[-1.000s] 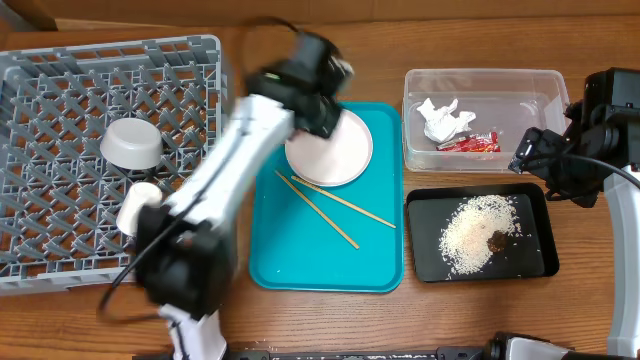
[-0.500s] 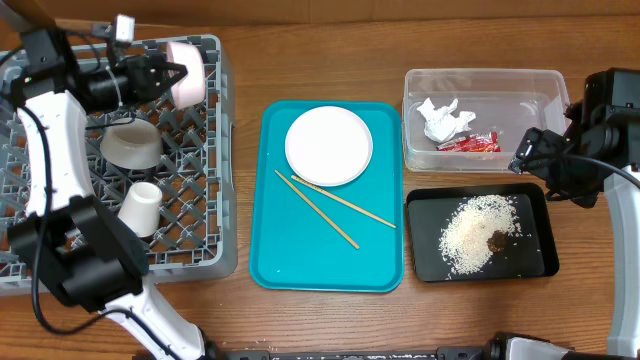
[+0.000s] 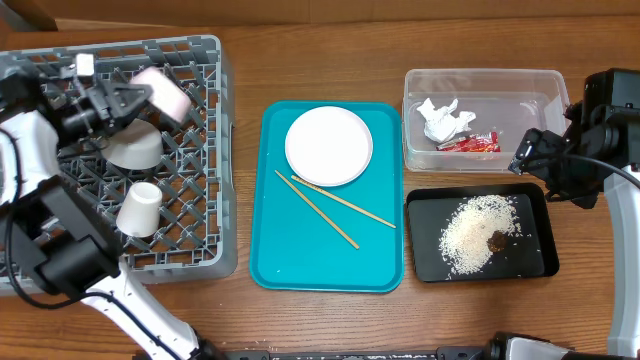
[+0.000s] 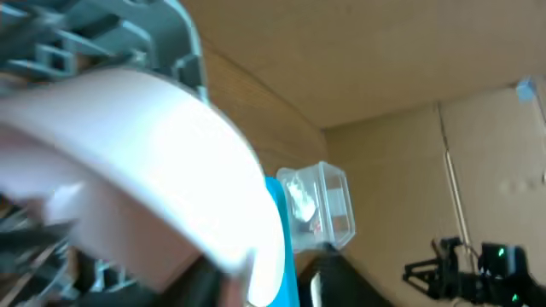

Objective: Sort waste into correct bins and load items into the dishwasher
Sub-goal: 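Grasp the pink bowl with the left gripper, place in dish rack, then grasp the wooden chopsticks with the left gripper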

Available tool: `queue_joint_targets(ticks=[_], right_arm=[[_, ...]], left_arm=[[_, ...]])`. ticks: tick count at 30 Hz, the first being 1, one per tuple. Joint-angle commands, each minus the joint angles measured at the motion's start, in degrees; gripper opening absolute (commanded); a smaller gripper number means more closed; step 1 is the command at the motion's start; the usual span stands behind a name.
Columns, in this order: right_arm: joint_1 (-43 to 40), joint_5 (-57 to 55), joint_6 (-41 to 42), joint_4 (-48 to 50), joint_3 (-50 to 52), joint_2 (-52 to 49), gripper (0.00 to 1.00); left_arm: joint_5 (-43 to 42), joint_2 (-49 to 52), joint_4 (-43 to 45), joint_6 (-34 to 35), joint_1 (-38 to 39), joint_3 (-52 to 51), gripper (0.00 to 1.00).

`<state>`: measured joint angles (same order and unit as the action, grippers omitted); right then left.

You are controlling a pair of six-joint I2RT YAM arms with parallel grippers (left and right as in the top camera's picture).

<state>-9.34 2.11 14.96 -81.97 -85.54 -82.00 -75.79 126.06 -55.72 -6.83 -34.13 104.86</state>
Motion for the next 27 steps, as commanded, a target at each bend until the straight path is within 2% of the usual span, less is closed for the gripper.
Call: queue_joint_targets(ticks=[1,4,9,14,16,18,20,22,23,27], right_arm=[[-0.15,-0.52,0.07,0.17,-1.7,1.36,0.84],[-0.15,-0.52,0.04,0.15,-1.7,1.36,0.84],[-0.15,-0.55,0.04,-0.26,-1.7,1.36,0.84],[-0.15,-0.52,0.02,-0.44,-1.7,1.36,0.88],[-0.15,-0.52,0.02,-0.33,-1.7,1.36,0.89],[-0.15,-0.48,0.02,-0.26,-1.7,1.36,0.89],[-0.15,-0.35,0.04,-0.28,-1.7,1.36,0.89],[-0.15,0.46,0.02,-0.28,-1.7,1.36,0.89],[-0.15,0.57,0.02,-0.33,-1.7,1.36,0.89],[-0.15,0.55,0.0,-0.68,-1.7,1.36,0.9]], left_arm=[[-0.66,0.02,-2.36,-0.9,-4.17,-0.09,1.0],[3.02,-3.52,-2.97,-0.9,-6.03,-0.07,1.0],[17.66,-15.78,-3.76,-0.09,-5.31,-0.07,1.0],[34.16,-29.68,-8.76,5.88,2.01,-0.07,1.0],[42.99,-33.07,-13.4,9.18,8.81,-0.07,1.0],[50.56,-33.97,-20.22,15.41,18.56,-0.09,1.0],[54.1,-33.05,-24.2,22.1,28.02,-1.33,1.0],[56.24,-32.22,-24.41,25.68,33.59,-2.64,1.0],[59.01,-31.02,-23.47,29.22,39.21,-4.48,1.0],[63.32,-27.02,-17.09,38.77,52.0,-12.37,1.0]])
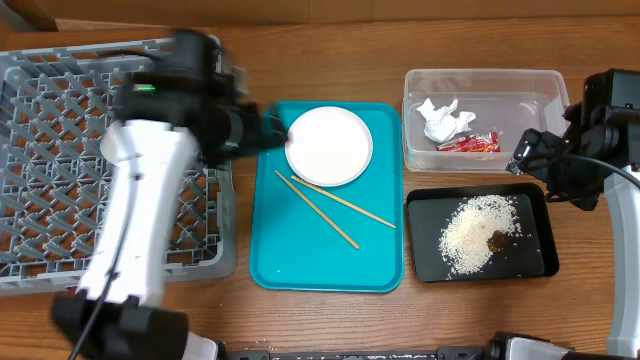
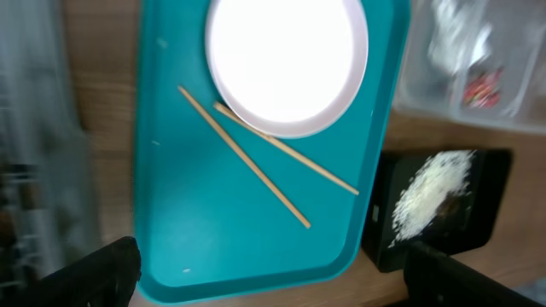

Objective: Sort waste into correct bins and load items into the dishwasher
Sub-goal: 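Grasp the wooden chopsticks with the left gripper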

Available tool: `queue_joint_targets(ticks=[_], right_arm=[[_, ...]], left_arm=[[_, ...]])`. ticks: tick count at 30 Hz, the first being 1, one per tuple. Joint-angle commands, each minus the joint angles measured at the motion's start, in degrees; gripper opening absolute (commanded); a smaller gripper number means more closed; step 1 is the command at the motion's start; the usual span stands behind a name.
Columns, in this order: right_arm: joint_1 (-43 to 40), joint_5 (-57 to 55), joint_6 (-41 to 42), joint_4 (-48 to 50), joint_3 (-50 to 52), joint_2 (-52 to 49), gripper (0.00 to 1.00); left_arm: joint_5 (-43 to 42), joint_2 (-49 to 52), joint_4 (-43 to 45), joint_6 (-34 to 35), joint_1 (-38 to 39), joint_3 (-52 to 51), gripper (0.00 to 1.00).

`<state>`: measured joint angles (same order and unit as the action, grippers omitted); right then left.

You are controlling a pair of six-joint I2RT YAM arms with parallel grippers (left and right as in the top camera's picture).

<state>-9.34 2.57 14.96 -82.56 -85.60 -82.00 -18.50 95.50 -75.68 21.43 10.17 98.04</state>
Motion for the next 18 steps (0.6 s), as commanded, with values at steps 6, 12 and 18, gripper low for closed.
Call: queue_joint_targets(ticks=[6,12,18], right_arm=[[-0.15,0.09,0.0,-0.09,-1.64,1.36,0.89],[-0.15,0.09,0.0,-0.11,-1.64,1.36,0.9],[-0.15,0.09,0.0,-0.09,-1.64,1.36,0.9]], left_arm=[[6.93,11.5,13.77,18.38,17.31,-15.93,1.0],[9.66,21.0,15.37,20.41,19.76,-17.79,0.99],[10.25,24.61,15.93,20.37,19.76,-17.79,0.64]])
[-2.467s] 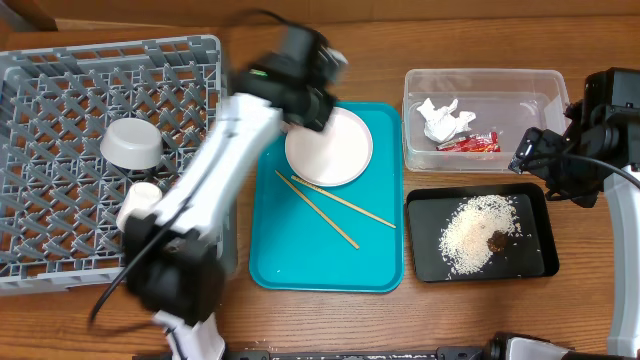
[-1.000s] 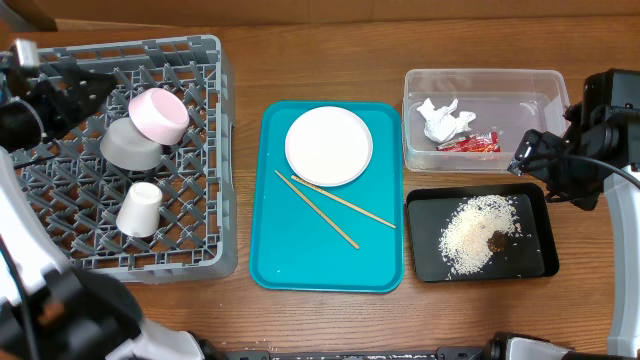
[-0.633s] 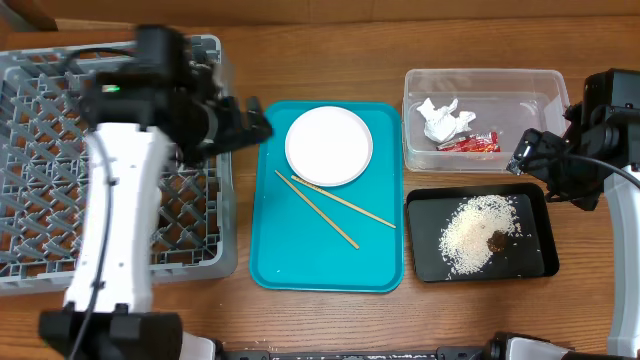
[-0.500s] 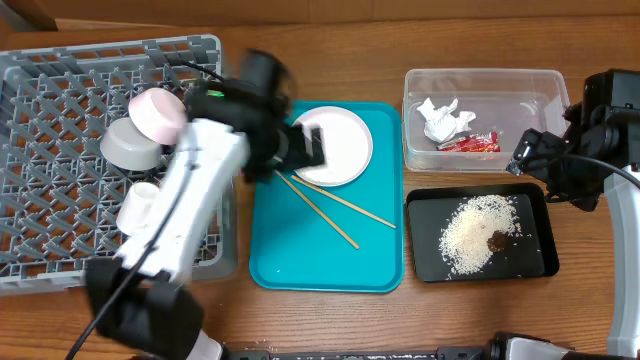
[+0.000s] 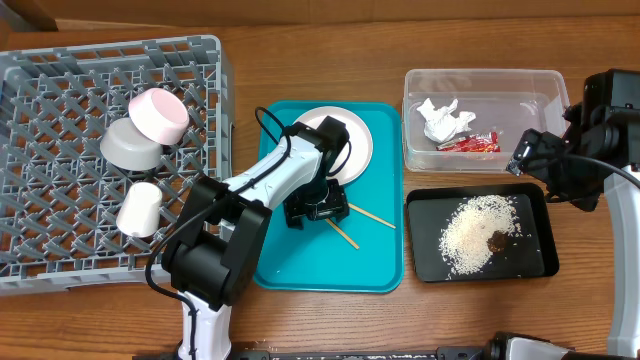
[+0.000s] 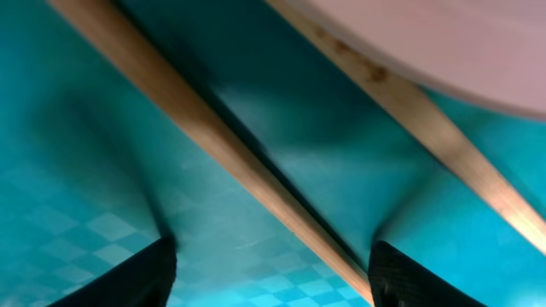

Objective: Sort waste into correct bins and load items into the dishwasher
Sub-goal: 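Grasp the wooden chopsticks with the left gripper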

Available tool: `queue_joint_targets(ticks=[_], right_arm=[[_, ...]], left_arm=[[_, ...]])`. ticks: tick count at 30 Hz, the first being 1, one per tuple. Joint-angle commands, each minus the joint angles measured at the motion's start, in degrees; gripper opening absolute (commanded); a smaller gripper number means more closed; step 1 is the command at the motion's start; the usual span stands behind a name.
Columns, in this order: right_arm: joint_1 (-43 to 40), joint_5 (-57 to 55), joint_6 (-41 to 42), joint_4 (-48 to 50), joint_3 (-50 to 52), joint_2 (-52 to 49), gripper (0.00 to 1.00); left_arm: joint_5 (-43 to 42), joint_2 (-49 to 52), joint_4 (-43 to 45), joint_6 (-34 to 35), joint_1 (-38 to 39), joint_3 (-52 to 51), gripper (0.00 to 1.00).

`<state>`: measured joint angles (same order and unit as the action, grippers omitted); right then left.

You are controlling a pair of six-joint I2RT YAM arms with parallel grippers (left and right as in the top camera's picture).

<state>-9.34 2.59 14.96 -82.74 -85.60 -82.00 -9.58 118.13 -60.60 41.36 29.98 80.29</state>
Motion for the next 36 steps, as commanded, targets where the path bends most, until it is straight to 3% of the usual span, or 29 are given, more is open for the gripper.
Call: queue_joint_targets(ticks=[1,8,14,18,26,30,34,35,36], right_arm=[[-0.15,0.07,0.0,0.09,-1.64,1.36,0.9],[-0.15,0.07,0.0,0.07,-1.64,1.36,0.9],[-0.15,0.04,0.0,-0.11,-1.64,1.36,0.89],[-0.15,0.04,0.0,-0.07,-1.64,1.36,0.89],[-0.15,0.04,0.0,0.11,-1.64,1.36,0.89],[-0.15,0.07,0.0,0.09,-1.64,1.36,0.9],[-0.15,0.07,0.02,0.09,-1.64,1.36,0.9],[-0.15,0.07,0.02,0.09,-1.64,1.36,0.89],[-0.15,0.07,0.02,0.09,-1.64,1.36,0.9]], left_arm=[[1.7,1.99,0.66,0.44,-0.04,-0.04,0.42],[1.07,1.97,-0.46,1.14,-0.31,-0.04,0.04],[1.25,-0.24,-1.4,1.49,-2.23,-0.02,0.04],[4.28,-8.81,-1.99,-0.61,-5.68,0.13,0.04],[15.85,-26.91,-2.23,-13.68,-19.02,0.24,0.04],[17.29,-27.23,-0.28,-26.4,-27.19,0.2,0.04],[15.63,-24.46,-0.22,-32.33,-29.64,0.15,0.04],[15.54,-23.5,-0.24,-32.59,-29.64,0.15,0.1],[15.47,-22.77,-0.24,-32.5,-29.64,0.15,0.29]])
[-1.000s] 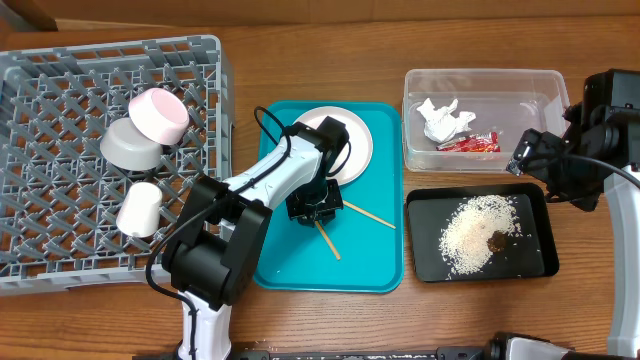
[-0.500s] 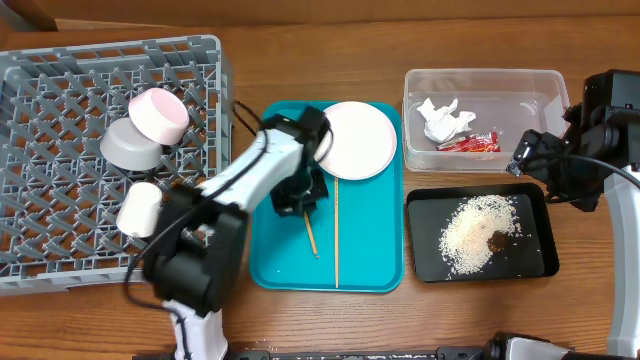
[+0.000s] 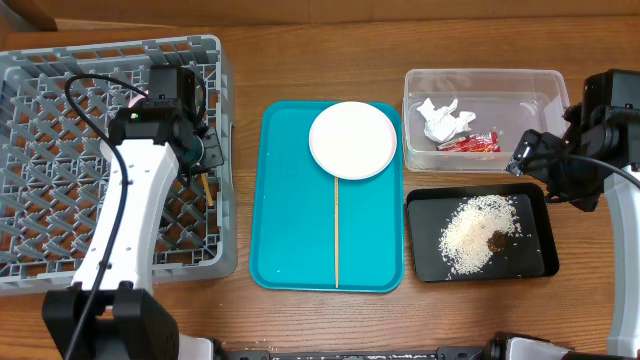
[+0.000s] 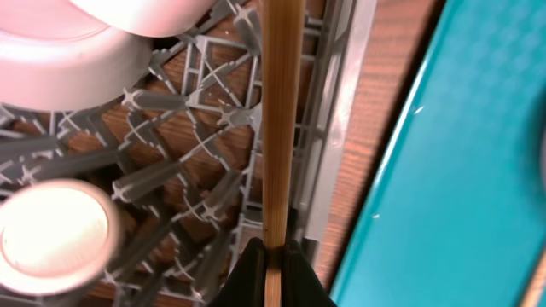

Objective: Sort waste into correct bins and load items into the dishwasher

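Note:
My left gripper (image 3: 205, 152) is over the right side of the grey dish rack (image 3: 185, 250), shut on a wooden chopstick (image 3: 208, 188). The left wrist view shows that chopstick (image 4: 275, 128) upright between the black fingertips (image 4: 252, 266), above the rack's grid (image 4: 200, 200). A second chopstick (image 3: 337, 230) lies straight along the teal tray (image 3: 290, 240), below the white plate (image 3: 352, 140). A pink bowl (image 4: 128, 34) and a white cup (image 4: 55, 234) sit in the rack. My right gripper (image 3: 527, 152) hovers by the clear bin's right end; its jaws are not readable.
The clear bin (image 3: 530, 85) holds crumpled paper (image 3: 443, 120) and a red wrapper (image 3: 470, 144). In front of it a black tray (image 3: 535, 255) carries spilled rice (image 3: 475, 235) with a brown lump. The left arm covers much of the rack from overhead.
My left gripper was down on the tray at the two crossed chopsticks. Now it is over the rack, shut on one chopstick. The plate sits further right and the other chopstick lies straight.
First my left gripper held the pink bowl over the rack. Then it was above the tray's left side with nothing in it. Later the bowl stood in the rack and the gripper was at the chopsticks. Now one chopstick is held over the rack. The right arm stayed put.

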Available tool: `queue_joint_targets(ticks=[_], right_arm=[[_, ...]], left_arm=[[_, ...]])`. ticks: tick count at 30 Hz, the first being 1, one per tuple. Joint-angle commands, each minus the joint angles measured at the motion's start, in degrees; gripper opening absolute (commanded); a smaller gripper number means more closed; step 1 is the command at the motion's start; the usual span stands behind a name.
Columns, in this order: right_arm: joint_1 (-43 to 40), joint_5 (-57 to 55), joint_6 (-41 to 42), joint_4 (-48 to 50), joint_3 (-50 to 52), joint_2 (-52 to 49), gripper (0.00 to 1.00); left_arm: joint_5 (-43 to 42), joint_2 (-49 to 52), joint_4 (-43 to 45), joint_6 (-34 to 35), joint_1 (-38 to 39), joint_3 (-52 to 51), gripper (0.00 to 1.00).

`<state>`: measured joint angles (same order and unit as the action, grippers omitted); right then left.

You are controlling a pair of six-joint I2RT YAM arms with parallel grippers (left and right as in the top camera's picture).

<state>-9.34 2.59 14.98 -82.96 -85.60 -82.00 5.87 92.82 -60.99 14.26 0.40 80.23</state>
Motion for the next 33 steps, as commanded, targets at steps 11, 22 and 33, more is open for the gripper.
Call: queue_joint_targets(ticks=[11,22,33], right_arm=[[-0.15,0.07,0.0,0.35,-1.64,1.36,0.89],[-0.15,0.07,0.0,0.28,-1.64,1.36,0.9],[-0.15,0.07,-0.02,0.26,-1.64,1.36,0.9]], left_arm=[[-14.73,1.33,-0.61,4.04,13.35,0.74,0.63],[-9.94,18.64,5.29,19.58,35.93,-1.42,0.7],[-8.59,25.27,3.85,19.63,36.63,-1.42,0.17]])
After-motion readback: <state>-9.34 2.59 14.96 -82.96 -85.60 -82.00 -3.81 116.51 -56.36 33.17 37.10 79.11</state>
